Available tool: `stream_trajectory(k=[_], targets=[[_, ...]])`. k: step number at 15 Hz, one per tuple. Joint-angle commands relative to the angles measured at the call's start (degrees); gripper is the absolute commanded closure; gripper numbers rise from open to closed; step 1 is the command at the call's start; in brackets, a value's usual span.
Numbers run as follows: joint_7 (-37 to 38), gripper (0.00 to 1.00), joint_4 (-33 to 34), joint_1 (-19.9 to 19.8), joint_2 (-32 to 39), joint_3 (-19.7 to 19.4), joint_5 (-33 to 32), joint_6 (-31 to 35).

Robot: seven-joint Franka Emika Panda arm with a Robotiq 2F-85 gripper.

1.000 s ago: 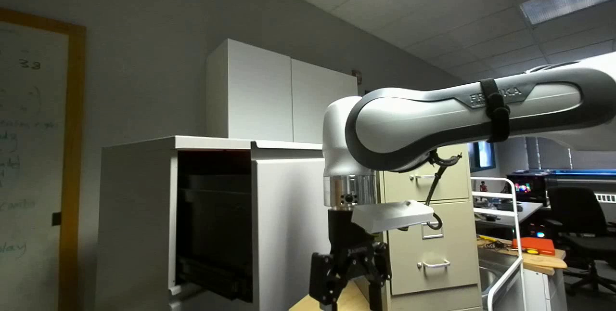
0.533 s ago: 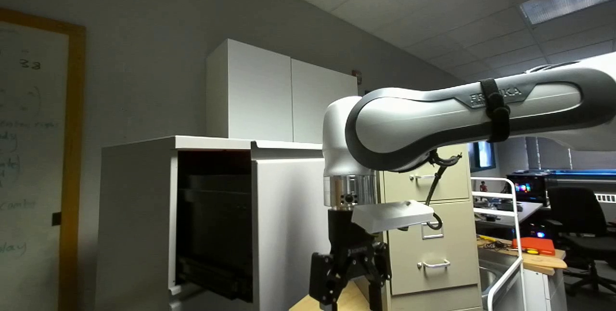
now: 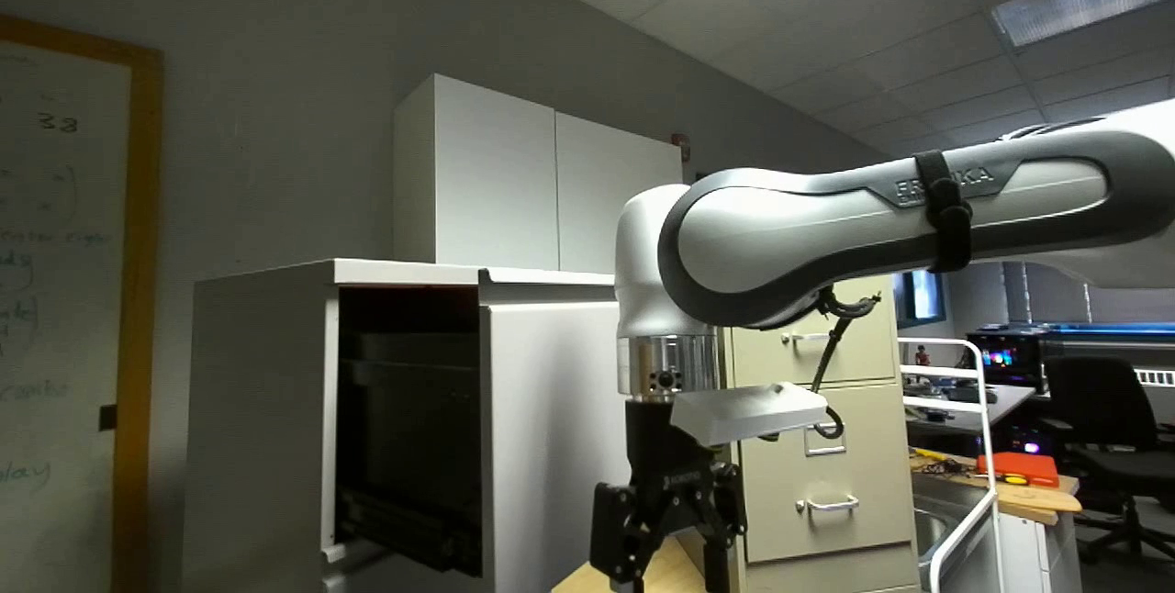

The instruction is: Close the top drawer

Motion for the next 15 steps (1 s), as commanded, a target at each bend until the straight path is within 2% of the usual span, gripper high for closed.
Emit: stream_trajectory(k=[1, 8, 9, 15], targets=[[-0.4, 0.0, 0.1, -0.1, 0.1, 0.0, 0.1, 1.2], [0.1, 0.0, 2.3, -1.4, -0.2, -0.4, -2.1, 10.2], [0.4, 0.18, 2.8, -1.8, -0.3, -0.4, -2.9, 12.1], [2.1, 0.65, 5.9, -5.2, -2.1, -1.0, -7.0, 22.1]])
